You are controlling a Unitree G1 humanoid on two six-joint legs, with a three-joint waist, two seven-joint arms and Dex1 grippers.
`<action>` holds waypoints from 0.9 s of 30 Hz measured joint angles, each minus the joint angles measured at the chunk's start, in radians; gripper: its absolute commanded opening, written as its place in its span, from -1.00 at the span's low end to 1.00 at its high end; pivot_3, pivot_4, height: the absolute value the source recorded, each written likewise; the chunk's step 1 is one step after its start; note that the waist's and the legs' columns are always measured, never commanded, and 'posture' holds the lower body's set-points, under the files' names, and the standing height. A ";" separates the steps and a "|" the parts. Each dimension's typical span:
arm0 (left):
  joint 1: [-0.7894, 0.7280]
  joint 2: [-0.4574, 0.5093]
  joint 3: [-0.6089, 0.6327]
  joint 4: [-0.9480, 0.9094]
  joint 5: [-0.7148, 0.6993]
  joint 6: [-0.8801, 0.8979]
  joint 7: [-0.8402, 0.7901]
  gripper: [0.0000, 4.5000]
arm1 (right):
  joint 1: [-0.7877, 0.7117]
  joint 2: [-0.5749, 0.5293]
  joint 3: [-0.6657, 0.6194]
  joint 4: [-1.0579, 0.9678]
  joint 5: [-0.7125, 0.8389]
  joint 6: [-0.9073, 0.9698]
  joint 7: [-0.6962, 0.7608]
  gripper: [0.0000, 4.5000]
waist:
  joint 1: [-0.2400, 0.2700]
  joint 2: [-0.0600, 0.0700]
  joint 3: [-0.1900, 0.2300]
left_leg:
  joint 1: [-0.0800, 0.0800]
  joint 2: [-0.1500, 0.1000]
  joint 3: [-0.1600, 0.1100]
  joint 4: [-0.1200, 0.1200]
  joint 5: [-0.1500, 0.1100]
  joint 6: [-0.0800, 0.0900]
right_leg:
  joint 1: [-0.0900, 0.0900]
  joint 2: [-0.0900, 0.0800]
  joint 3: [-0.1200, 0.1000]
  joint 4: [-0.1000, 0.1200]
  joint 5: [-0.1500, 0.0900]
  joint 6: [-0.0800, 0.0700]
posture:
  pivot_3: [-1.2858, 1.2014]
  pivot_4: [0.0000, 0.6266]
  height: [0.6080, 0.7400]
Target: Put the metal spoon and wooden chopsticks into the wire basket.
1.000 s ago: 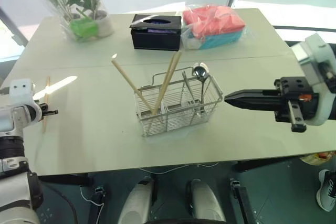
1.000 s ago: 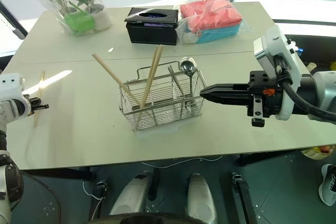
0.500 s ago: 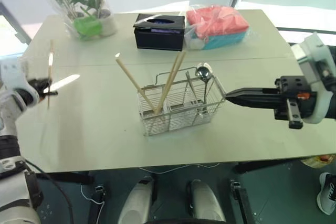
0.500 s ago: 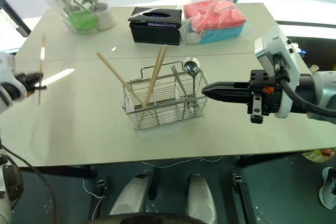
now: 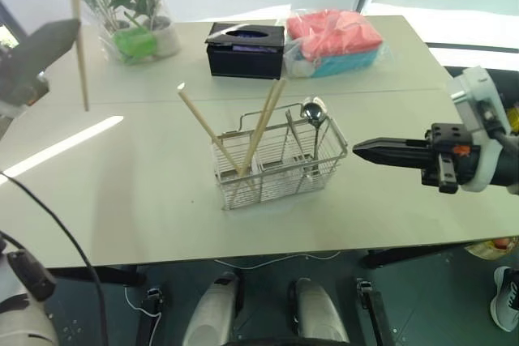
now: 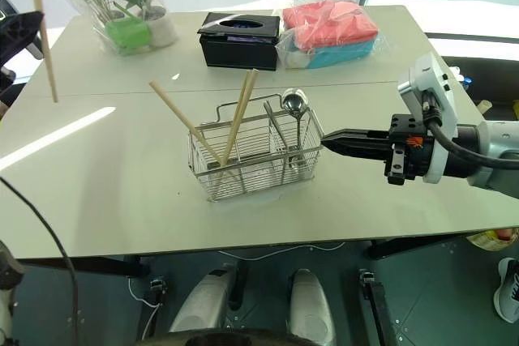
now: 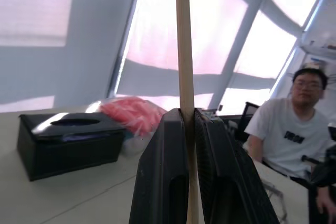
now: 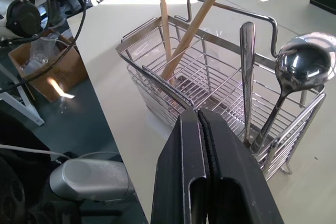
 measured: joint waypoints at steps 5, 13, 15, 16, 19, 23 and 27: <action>0.011 -0.124 -0.066 -0.140 -0.102 -0.005 0.124 -0.97 | -0.003 0.019 0.020 0.011 -0.032 -0.007 0.012 -1.00 | -0.004 0.000 0.000 | 0.000 0.000 0.000 0.002 0.000 0.000 | 0.000 0.000 0.000 0.001 0.000 0.000 | 0.03 -0.52 1.00; 0.027 -0.250 -0.157 -0.198 -0.091 -0.140 0.185 -0.97 | -0.045 0.056 0.078 0.038 -0.073 -0.020 0.030 -1.00 | -0.003 0.000 0.000 | 0.000 0.000 0.001 0.004 0.000 0.001 | 0.001 0.001 0.000 0.001 0.000 0.000 | 0.03 -0.52 1.00; 0.045 -0.270 -0.193 -0.205 -0.077 -0.163 0.176 -0.97 | -0.056 0.061 0.086 0.040 -0.083 -0.020 0.035 -1.00 | 0.000 0.000 0.000 | 0.000 0.000 0.001 0.005 -0.001 0.002 | 0.002 0.001 0.000 0.001 0.000 0.000 | 0.03 -0.52 1.00; 0.053 -0.285 -0.212 -0.205 -0.068 -0.173 0.169 -0.97 | -0.066 0.065 0.090 0.044 -0.089 -0.020 0.039 -1.00 | 0.001 0.000 0.000 | 0.000 0.000 0.001 0.005 -0.001 0.002 | 0.002 0.001 0.000 0.001 0.000 0.000 | 0.03 -0.52 1.00; 0.068 -0.323 -0.282 -0.198 -0.019 -0.225 0.139 -0.97 | -0.077 0.072 0.102 0.053 -0.103 -0.026 0.047 -1.00 | 0.007 0.000 0.000 | 0.000 0.000 0.001 0.005 -0.001 0.002 | 0.002 0.001 0.000 0.001 0.000 0.000 | 0.03 -0.52 1.00; 0.074 -0.363 -0.340 -0.146 0.055 -0.297 0.096 -0.97 | -0.076 0.085 0.105 0.056 -0.108 -0.024 0.047 -1.00 | 0.017 0.000 0.000 | 0.000 0.000 0.002 0.006 -0.001 0.002 | 0.002 0.001 0.000 0.001 0.000 0.000 | 0.03 -0.52 1.00; 0.051 -0.395 -0.386 -0.080 0.117 -0.363 0.054 -0.97 | -0.075 0.084 0.089 0.048 -0.081 0.000 0.033 -1.00 | 0.021 0.000 0.000 | 0.000 0.000 0.002 0.006 -0.001 0.003 | 0.003 0.001 0.000 0.001 0.000 0.000 | 0.03 -0.52 1.00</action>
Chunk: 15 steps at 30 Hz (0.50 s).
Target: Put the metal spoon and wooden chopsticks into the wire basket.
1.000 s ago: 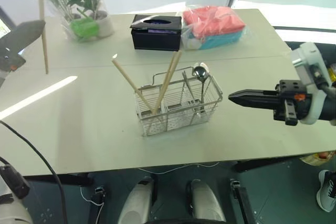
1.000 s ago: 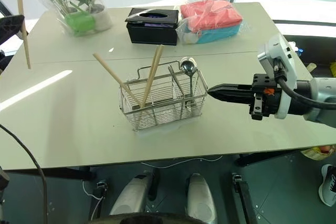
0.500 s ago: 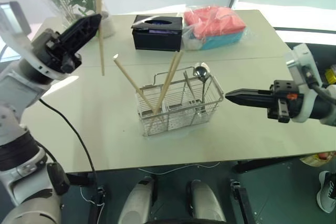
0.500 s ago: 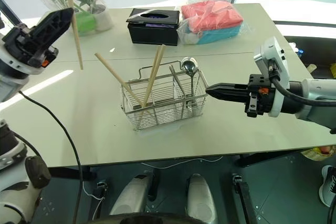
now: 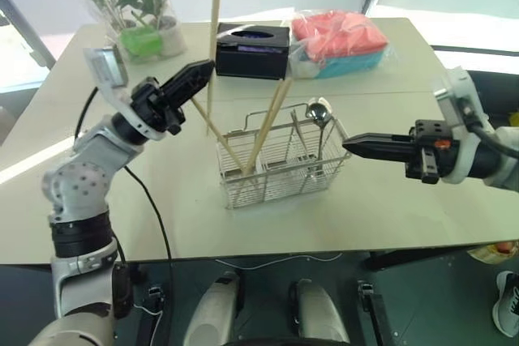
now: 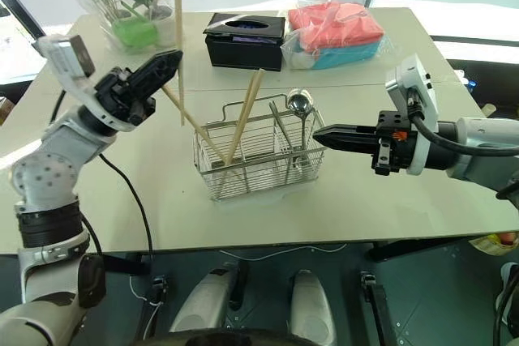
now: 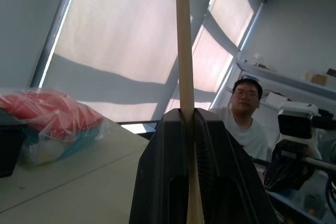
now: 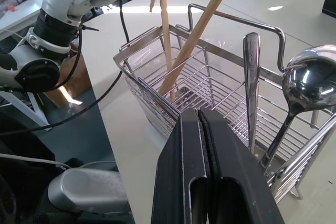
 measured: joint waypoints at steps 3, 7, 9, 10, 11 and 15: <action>-0.021 -0.022 -0.024 0.023 0.032 -0.040 -0.026 -0.97 | 0.000 -0.001 -0.022 -0.027 0.040 0.017 -0.024 -1.00 | -0.001 0.000 0.000 | 0.000 0.000 0.000 0.000 0.000 0.000 | 0.001 0.000 0.000 0.000 0.000 0.000 | 0.03 -0.52 1.00; -0.054 -0.057 -0.055 0.054 0.065 -0.082 -0.049 -0.97 | 0.014 -0.001 -0.043 -0.058 0.083 0.024 -0.066 -1.00 | 0.000 0.000 0.000 | 0.000 0.000 0.000 0.000 0.000 0.001 | 0.001 0.000 0.000 -0.001 0.000 0.000 | 0.03 -0.52 1.00; -0.066 -0.063 -0.059 0.063 0.065 -0.080 -0.059 -0.97 | 0.034 -0.001 -0.055 -0.070 0.093 0.025 -0.080 -1.00 | -0.001 0.000 0.000 | 0.000 0.000 0.000 0.001 0.000 0.001 | 0.001 0.000 0.000 -0.001 0.000 0.000 | 0.03 -0.52 1.00; -0.071 -0.063 -0.061 0.066 0.063 -0.076 -0.064 -0.97 | 0.041 -0.001 -0.056 -0.071 0.097 0.026 -0.086 -1.00 | -0.001 0.000 0.000 | 0.000 0.000 0.000 0.001 -0.001 0.001 | 0.001 0.000 0.000 -0.001 0.000 0.000 | 0.03 -0.52 1.00; -0.075 -0.063 -0.062 0.066 0.062 -0.072 -0.065 -0.97 | 0.046 -0.001 -0.057 -0.071 0.101 0.026 -0.090 -1.00 | -0.002 0.000 0.000 | 0.000 0.000 0.000 0.001 0.000 0.001 | 0.001 0.000 0.000 -0.001 0.000 0.000 | 0.03 -0.52 1.00; -0.082 -0.051 -0.059 0.064 0.038 -0.035 -0.068 -0.97 | 0.059 -0.001 -0.063 -0.071 0.108 0.026 -0.100 -1.00 | -0.002 0.000 0.000 | 0.000 0.000 0.000 0.001 -0.001 0.001 | 0.001 0.000 0.000 -0.001 0.000 0.001 | 0.03 -0.52 1.00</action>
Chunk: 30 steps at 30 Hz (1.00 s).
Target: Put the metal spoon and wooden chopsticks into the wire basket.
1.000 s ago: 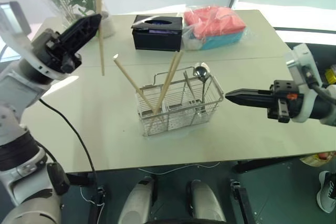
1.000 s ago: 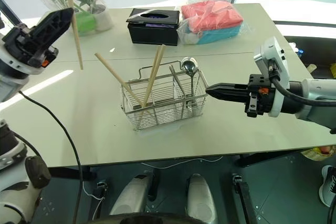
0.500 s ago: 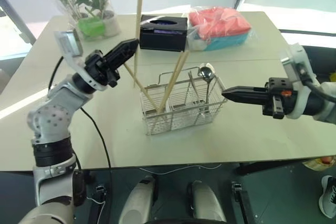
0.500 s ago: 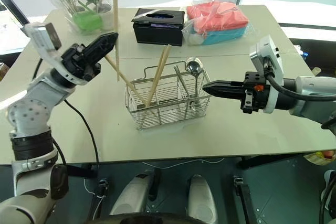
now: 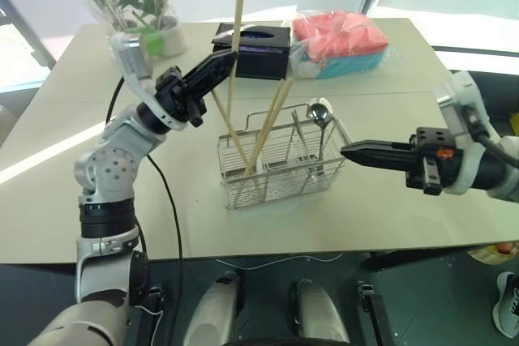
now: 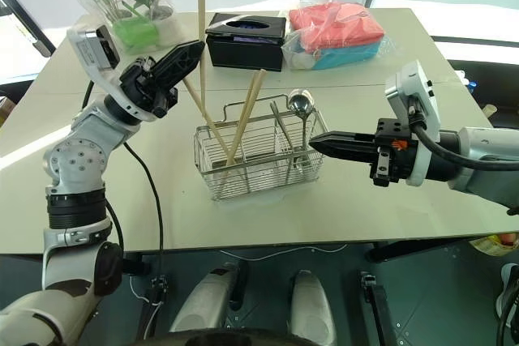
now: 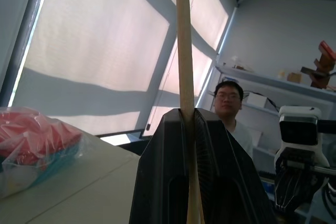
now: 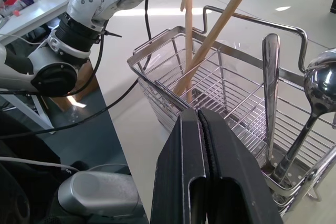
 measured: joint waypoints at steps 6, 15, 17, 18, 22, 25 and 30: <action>0.002 0.020 0.005 -0.040 -0.046 0.057 0.005 -0.97 | 0.002 0.000 0.002 0.001 -0.010 -0.008 0.000 -1.00 | 0.000 0.000 0.000 | 0.000 0.000 0.000 0.000 0.000 0.000 | 0.000 0.000 0.000 0.000 0.000 0.000 | 0.03 -0.52 1.00; 0.018 0.044 0.020 -0.083 -0.116 0.115 0.034 -0.97 | 0.001 0.011 0.018 0.003 -0.032 -0.024 0.009 -1.00 | 0.001 0.000 0.000 | 0.000 0.000 0.000 0.000 0.000 0.000 | 0.000 0.000 0.000 0.000 0.000 0.000 | 0.03 -0.52 1.00; 0.018 0.044 0.024 -0.085 -0.134 0.116 0.046 -0.97 | 0.001 0.012 0.019 0.003 -0.036 -0.026 0.010 -1.00 | 0.001 0.000 0.000 | 0.000 0.000 0.000 0.000 0.000 0.000 | 0.000 0.000 0.000 0.000 0.000 0.000 | 0.03 -0.52 1.00; 0.018 0.044 0.030 -0.085 -0.145 0.117 0.053 -0.97 | 0.001 0.013 0.019 0.003 -0.037 -0.026 0.011 -1.00 | 0.000 0.000 0.000 | 0.000 0.000 0.000 0.000 0.000 0.000 | 0.000 0.000 0.000 0.000 0.000 0.000 | 0.03 -0.52 1.00; 0.016 0.063 0.056 -0.097 -0.174 0.117 0.076 -0.97 | 0.001 0.017 0.019 0.003 -0.038 -0.027 0.012 -1.00 | 0.000 0.000 0.000 | 0.000 0.000 0.000 0.000 0.000 0.000 | 0.000 0.000 0.000 0.000 0.000 0.000 | 0.03 -0.52 1.00; 0.013 0.064 0.057 -0.107 -0.187 0.117 0.084 -0.97 | 0.001 0.022 0.019 0.003 -0.040 -0.028 0.013 -1.00 | 0.001 0.000 0.000 | 0.000 0.000 0.000 0.000 0.000 0.000 | 0.000 0.000 0.000 0.000 0.000 0.000 | 0.03 -0.52 1.00; 0.016 0.059 0.045 -0.117 -0.192 0.117 0.087 -0.97 | 0.001 0.024 0.019 0.004 -0.048 -0.029 0.015 -1.00 | 0.000 0.000 0.000 | 0.000 0.000 0.000 0.000 0.000 0.000 | 0.000 0.000 0.000 0.000 0.000 0.000 | 0.03 -0.52 1.00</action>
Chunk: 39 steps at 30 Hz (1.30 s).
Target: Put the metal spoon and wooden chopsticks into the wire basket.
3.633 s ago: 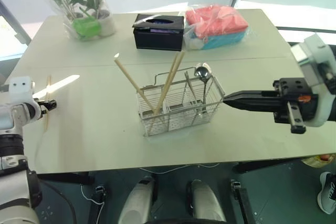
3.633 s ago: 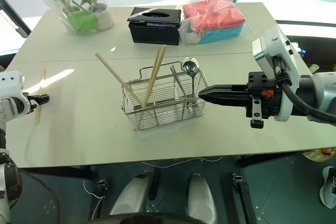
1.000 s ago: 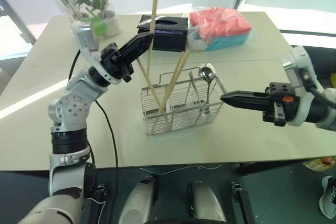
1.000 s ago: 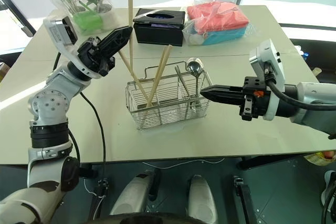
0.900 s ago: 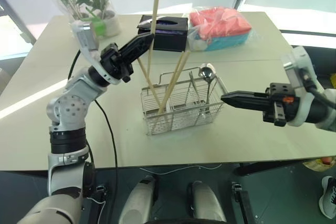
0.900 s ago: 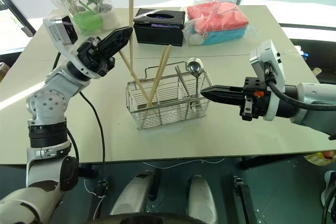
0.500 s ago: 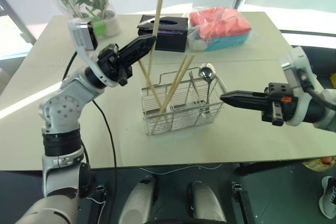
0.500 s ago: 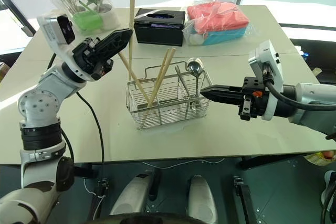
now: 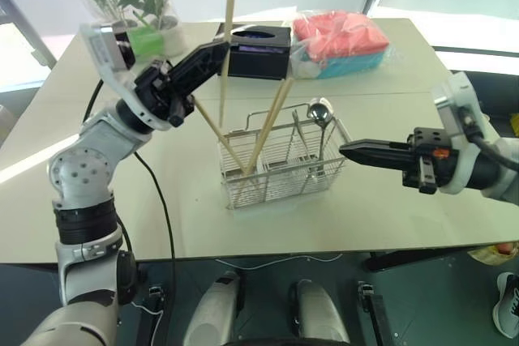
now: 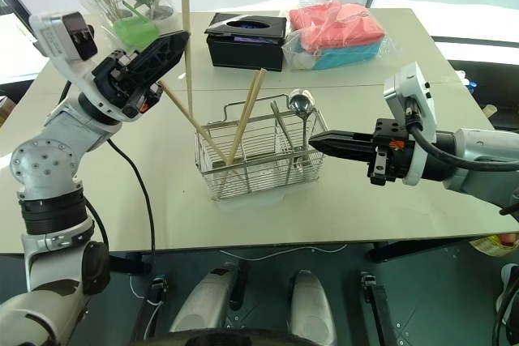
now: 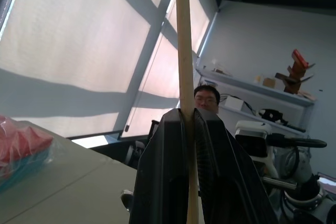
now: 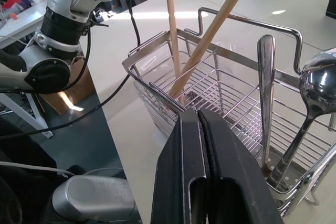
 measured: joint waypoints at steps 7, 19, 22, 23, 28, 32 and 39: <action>0.053 -0.018 -0.068 -0.007 0.048 -0.021 -0.032 -0.97 | 0.000 0.007 0.000 0.001 -0.001 0.000 -0.001 -1.00 | 0.001 0.000 0.000 | 0.000 0.000 0.000 0.000 0.000 0.000 | 0.000 0.000 0.000 0.000 0.000 0.000 | 0.03 -0.52 1.00; 0.060 -0.040 -0.105 -0.001 0.162 -0.095 -0.083 -0.97 | 0.003 0.019 0.000 -0.001 0.000 0.000 -0.018 -1.00 | 0.003 0.000 0.000 | 0.000 0.000 0.000 0.000 -0.001 0.001 | 0.002 -0.001 0.000 -0.002 0.000 0.000 | 0.03 -0.52 1.00; 0.052 -0.035 -0.093 0.003 0.151 -0.085 -0.080 -0.97 | 0.009 0.023 -0.001 -0.001 0.000 0.000 -0.024 -1.00 | 0.002 0.000 0.000 | 0.000 0.000 0.000 0.000 -0.001 0.001 | 0.002 -0.001 0.000 -0.002 0.000 0.000 | 0.03 -0.52 1.00; 0.050 -0.033 -0.089 0.003 0.145 -0.076 -0.079 -0.97 | 0.009 0.024 -0.001 -0.001 0.001 0.000 -0.026 -1.00 | 0.002 0.000 0.000 | 0.000 0.000 0.000 0.000 -0.001 0.001 | 0.002 -0.001 0.000 -0.002 0.000 0.000 | 0.03 -0.52 1.00; 0.048 -0.023 -0.079 0.002 0.128 -0.049 -0.074 -0.97 | 0.009 0.024 -0.001 -0.001 0.000 0.000 -0.026 -1.00 | 0.001 0.000 0.000 | 0.000 0.000 0.000 0.000 -0.001 0.001 | 0.002 -0.001 0.000 -0.002 0.000 0.000 | 0.03 -0.52 1.00; 0.048 -0.023 -0.079 0.000 0.129 -0.047 -0.075 -0.81 | 0.004 0.026 -0.001 0.000 0.000 -0.002 -0.026 -1.00 | 0.001 0.000 0.000 | 0.000 0.000 0.000 0.000 -0.001 0.001 | 0.002 -0.001 0.000 -0.002 0.000 0.000 | 0.03 -0.52 1.00; 0.052 -0.018 -0.085 -0.010 0.131 -0.043 -0.084 0.60 | 0.002 0.026 0.000 0.000 0.000 -0.003 -0.026 -1.00 | 0.001 0.000 0.000 | 0.000 0.000 0.000 0.000 -0.001 0.001 | 0.001 -0.001 0.000 -0.002 0.000 0.000 | 0.03 -0.52 1.00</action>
